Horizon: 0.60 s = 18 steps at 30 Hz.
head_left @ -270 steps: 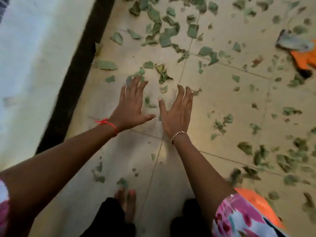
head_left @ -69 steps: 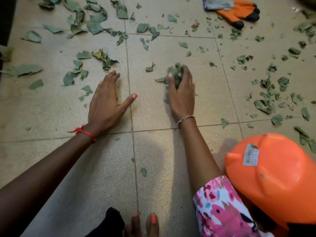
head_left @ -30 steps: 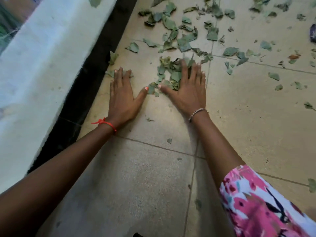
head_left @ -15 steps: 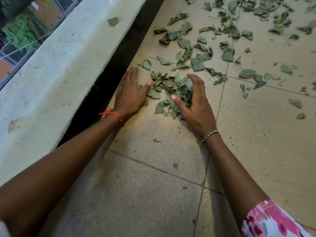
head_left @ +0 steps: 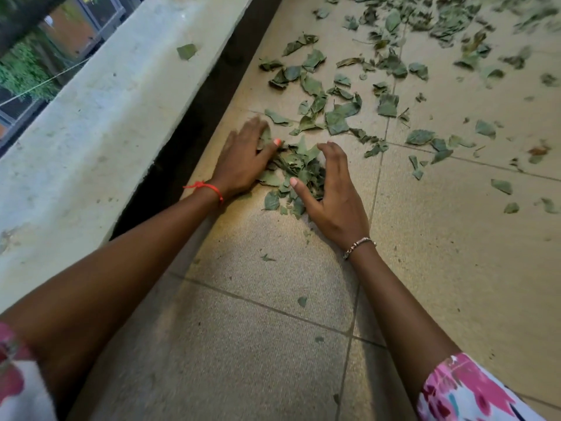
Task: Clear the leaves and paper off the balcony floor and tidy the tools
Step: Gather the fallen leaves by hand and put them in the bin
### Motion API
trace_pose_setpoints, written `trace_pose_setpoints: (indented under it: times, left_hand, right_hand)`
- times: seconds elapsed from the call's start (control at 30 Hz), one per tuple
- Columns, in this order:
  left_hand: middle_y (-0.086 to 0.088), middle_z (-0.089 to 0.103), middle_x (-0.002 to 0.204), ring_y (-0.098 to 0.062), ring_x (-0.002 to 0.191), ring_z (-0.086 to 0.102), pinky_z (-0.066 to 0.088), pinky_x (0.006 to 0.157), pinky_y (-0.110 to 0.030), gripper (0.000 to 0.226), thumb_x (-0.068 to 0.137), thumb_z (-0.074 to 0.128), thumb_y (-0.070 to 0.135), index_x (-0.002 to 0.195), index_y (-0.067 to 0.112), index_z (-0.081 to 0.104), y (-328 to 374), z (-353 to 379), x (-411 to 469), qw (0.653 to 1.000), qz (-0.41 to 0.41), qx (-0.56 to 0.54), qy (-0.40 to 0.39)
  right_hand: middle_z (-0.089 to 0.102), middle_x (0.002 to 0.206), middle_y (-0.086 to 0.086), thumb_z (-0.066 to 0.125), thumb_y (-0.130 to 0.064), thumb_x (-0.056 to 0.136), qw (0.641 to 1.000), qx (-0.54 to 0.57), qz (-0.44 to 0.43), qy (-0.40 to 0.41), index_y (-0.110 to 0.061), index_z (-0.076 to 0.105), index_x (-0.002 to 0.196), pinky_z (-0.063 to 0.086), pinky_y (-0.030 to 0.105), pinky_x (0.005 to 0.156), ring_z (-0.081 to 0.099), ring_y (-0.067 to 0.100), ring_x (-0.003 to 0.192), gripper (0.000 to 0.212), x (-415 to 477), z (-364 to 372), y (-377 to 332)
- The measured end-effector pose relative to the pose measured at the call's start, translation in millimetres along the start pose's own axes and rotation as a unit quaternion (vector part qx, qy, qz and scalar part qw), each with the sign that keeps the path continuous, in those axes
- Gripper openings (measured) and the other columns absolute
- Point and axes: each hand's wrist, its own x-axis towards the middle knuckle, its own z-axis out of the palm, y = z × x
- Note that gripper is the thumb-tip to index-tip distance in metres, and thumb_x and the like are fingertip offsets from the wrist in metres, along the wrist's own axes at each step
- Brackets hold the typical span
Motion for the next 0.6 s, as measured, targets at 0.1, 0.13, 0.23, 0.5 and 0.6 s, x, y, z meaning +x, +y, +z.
trace_pose_setpoints:
  times: [0.1, 0.13, 0.23, 0.5, 0.6]
  left_hand:
    - [0.001, 0.034, 0.151, -0.008, 0.135, 0.031, 0.028, 0.113, -0.024, 0.046, 0.101, 0.035, 0.037, 0.144, 0.022, 0.035, 19.8, 11.1, -15.6, 0.987, 0.064, -0.14, -0.043]
    - [0.003, 0.038, 0.148, -0.001, 0.13, 0.034, 0.03, 0.105, -0.01, 0.043, 0.101, 0.037, 0.035, 0.142, 0.022, 0.039, 24.7, 14.6, -19.7, 0.977, 0.073, -0.197, -0.033]
    - [0.003, 0.048, 0.137, 0.003, 0.119, 0.043, 0.036, 0.093, -0.003, 0.039, 0.101, 0.037, 0.029, 0.136, 0.014, 0.046, 31.7, 21.7, -24.3, 0.949, 0.024, -0.306, 0.074]
    - [-0.001, 0.053, 0.134, -0.007, 0.126, 0.046, 0.036, 0.098, -0.014, 0.043, 0.101, 0.029, 0.032, 0.131, 0.01, 0.05, 20.0, 20.4, -22.3, 0.884, -0.055, -0.45, 0.116]
    - [0.004, 0.053, 0.13, -0.001, 0.12, 0.047, 0.038, 0.099, -0.019, 0.038, 0.102, 0.032, 0.029, 0.131, 0.013, 0.05, 25.2, 21.9, -24.2, 0.904, -0.053, -0.414, 0.089]
  right_hand:
    - [0.023, 0.153, 0.006, 0.037, -0.053, 0.092, 1.0, 0.018, 0.019, 0.015, -0.014, 0.025, 0.145, 0.041, 0.041, 0.105, 0.028, 0.018, 0.139, 0.067, 2.4, 1.9, 0.0]
    - [0.024, 0.152, 0.006, 0.035, -0.053, 0.092, 0.999, 0.034, 0.026, 0.026, -0.013, 0.026, 0.145, 0.041, 0.039, 0.105, 0.029, 0.018, 0.138, 0.066, 2.1, 1.7, -0.2]
    - [0.031, 0.147, 0.005, 0.04, -0.057, 0.087, 0.993, 0.107, 0.033, 0.038, -0.012, 0.028, 0.142, 0.042, 0.036, 0.103, 0.036, 0.016, 0.132, 0.072, 0.8, -3.0, -2.3]
    - [-0.012, 0.158, 0.009, 0.048, -0.088, 0.058, 0.977, -0.142, -0.081, -0.136, -0.024, 0.0, 0.15, 0.001, 0.053, 0.117, -0.015, 0.026, 0.145, 0.122, -13.0, 1.9, -3.4]
    - [-0.013, 0.157, 0.012, 0.047, -0.086, 0.063, 0.981, -0.165, -0.022, -0.096, -0.026, -0.001, 0.151, -0.004, 0.057, 0.115, -0.018, 0.032, 0.143, 0.117, -7.6, 7.7, -8.6]
